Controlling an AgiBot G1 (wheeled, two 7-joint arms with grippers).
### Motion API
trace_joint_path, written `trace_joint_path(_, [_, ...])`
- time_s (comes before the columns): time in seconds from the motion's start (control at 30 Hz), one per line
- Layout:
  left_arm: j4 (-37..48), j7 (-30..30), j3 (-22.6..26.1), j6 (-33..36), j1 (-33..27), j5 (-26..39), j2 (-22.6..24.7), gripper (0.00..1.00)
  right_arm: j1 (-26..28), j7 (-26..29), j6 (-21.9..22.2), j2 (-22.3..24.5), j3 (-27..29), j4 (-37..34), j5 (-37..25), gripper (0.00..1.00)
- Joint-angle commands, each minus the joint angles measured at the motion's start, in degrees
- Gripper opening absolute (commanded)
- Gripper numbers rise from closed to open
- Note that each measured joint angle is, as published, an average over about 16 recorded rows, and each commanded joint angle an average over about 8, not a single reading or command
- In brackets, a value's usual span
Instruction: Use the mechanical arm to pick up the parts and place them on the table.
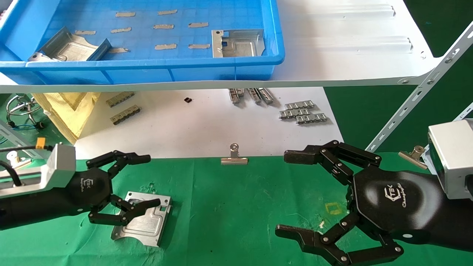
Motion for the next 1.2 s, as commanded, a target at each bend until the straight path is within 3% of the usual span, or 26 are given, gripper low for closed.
trace_joint_path(0.03, [-2.0, -1.4, -1.0, -0.2, 0.8, -0.2, -0.3, 1.00, 0.0, 0.0, 0.0, 0.0, 0.0, 0.0, 0.0, 1.00])
trace_joint_path(1.2, [-37.9, -26.7, -18.1, -3.9, 14.1, -3.9, -6.5, 1.00, 0.0, 0.0, 0.0, 0.0, 0.0, 0.0, 0.0, 1.00])
